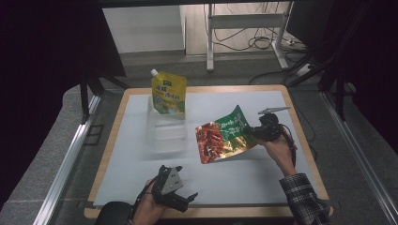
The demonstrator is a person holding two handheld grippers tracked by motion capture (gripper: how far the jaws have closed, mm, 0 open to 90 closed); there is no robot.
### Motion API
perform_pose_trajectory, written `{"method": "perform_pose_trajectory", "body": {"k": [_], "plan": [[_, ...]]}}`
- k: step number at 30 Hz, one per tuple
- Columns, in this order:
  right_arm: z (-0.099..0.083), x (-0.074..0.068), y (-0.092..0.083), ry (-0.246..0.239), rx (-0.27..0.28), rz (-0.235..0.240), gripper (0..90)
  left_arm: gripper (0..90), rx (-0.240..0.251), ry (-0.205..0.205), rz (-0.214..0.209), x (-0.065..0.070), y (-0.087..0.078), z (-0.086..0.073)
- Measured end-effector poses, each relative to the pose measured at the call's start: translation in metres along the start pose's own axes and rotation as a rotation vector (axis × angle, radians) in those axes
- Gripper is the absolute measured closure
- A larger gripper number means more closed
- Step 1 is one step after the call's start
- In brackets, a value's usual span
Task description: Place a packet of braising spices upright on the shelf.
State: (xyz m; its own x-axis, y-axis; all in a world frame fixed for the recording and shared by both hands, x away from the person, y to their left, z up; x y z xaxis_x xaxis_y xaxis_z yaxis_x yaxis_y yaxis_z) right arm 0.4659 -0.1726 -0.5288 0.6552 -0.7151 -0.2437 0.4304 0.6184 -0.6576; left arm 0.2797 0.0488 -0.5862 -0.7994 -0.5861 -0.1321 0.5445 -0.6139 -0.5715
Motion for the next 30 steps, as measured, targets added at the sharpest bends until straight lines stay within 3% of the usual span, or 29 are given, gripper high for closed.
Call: {"method": "perform_pose_trajectory", "body": {"k": [10,20,30], "plan": [[0.028,-0.024,-0.014,-0.043,0.042,0.040,88.8,0.5,-0.002,0.008,0.001,0.000,-0.001,0.000],[0.058,-0.049,-0.017,-0.108,0.030,0.061,88.9,0.5,0.004,0.009,0.000,0.000,-0.001,0.001],[0.086,-0.078,-0.022,-0.205,0.028,0.080,89.1,0.5,0.007,0.007,-0.001,0.000,-0.002,0.001]]}}
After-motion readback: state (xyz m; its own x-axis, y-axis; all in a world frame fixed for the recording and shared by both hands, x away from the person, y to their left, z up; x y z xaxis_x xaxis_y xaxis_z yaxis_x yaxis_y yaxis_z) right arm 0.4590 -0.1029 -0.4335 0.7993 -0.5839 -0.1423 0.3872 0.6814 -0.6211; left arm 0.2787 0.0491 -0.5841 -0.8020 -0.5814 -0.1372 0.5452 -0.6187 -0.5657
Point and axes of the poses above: each handheld gripper's, and its own axes: y roughly forward along the jaws, z roughly out of its top, x roughly to its right, the point moved 10 cm from there along y, roughly forward along the jaws, and after that the axes turned 1 degree about z, right-handed, at the moved point
